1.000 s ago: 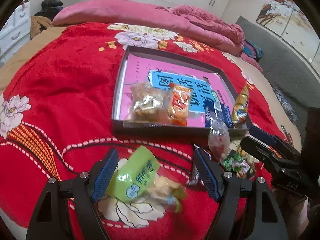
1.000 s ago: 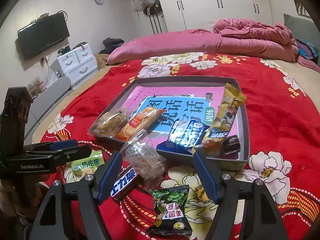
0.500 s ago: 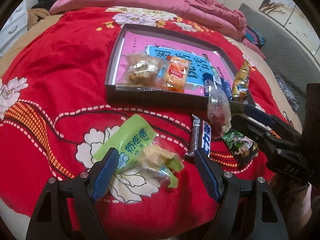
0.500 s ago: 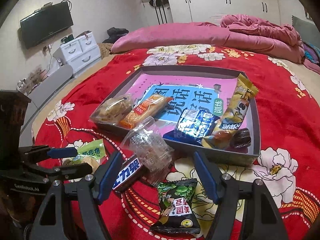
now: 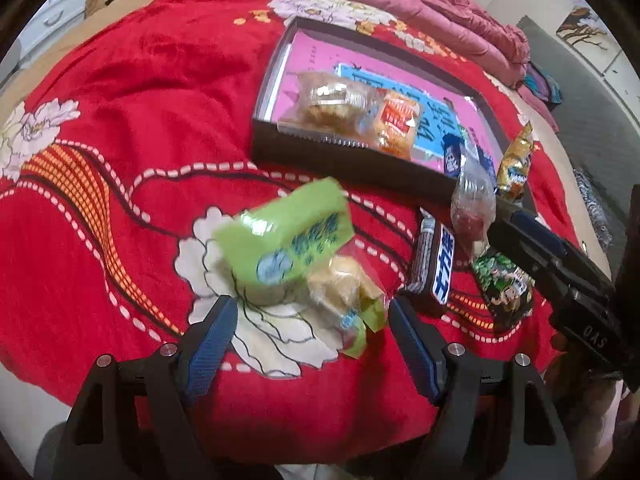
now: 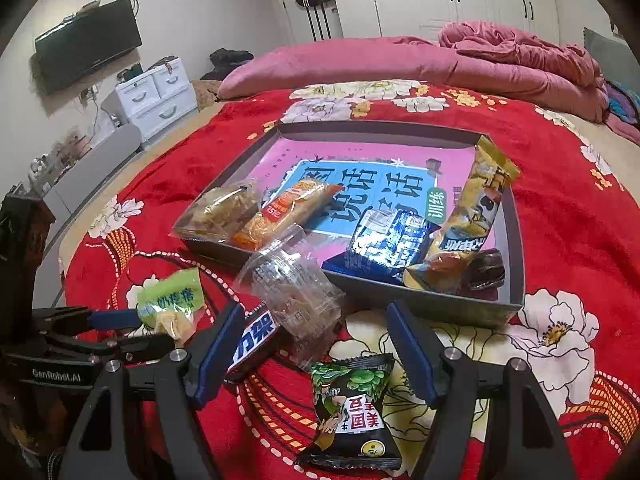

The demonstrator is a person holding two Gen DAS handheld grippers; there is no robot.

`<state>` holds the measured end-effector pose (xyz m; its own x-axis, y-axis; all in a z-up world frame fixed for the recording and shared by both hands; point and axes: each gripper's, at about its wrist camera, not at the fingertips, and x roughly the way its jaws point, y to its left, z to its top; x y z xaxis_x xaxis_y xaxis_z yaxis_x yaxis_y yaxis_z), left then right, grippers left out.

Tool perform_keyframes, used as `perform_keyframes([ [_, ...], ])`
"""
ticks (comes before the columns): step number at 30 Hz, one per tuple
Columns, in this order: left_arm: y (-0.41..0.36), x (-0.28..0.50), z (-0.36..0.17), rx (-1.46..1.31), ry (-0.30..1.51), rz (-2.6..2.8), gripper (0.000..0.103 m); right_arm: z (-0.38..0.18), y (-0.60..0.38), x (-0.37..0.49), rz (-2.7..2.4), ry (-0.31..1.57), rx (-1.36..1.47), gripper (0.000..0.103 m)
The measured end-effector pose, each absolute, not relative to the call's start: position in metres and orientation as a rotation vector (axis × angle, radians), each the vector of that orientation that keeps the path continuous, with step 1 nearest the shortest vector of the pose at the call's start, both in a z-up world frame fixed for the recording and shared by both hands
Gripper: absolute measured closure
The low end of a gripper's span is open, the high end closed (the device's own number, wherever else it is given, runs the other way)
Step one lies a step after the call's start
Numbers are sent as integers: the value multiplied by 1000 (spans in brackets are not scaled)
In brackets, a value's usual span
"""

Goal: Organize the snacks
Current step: 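Grasp green milk-tablet bag with left tool while right grasps clear candy bag, then carry green bag into tray with left while right carries clear bag over tray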

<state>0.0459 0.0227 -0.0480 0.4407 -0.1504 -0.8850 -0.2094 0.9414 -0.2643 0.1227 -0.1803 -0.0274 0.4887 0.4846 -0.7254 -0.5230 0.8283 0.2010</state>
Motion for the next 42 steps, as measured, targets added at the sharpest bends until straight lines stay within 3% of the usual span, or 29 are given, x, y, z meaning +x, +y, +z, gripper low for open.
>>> perform_keyframes([
  [17, 19, 61, -54, -356, 1105, 28, 24, -40, -154, 131, 625, 880, -111, 30],
  [25, 14, 65, -56, -325, 1104, 29, 37, -46, -147, 132, 617, 891, -138, 36],
  [31, 8, 68, -56, -287, 1107, 20, 52, -47, -145, 133, 622, 889, -123, 57],
  [37, 15, 66, -54, -315, 1104, -2, 65, -42, -152, 130, 651, 878, -78, 57],
  [42, 20, 63, -51, -362, 1092, -32, 65, -31, -163, 125, 664, 844, -31, 58],
])
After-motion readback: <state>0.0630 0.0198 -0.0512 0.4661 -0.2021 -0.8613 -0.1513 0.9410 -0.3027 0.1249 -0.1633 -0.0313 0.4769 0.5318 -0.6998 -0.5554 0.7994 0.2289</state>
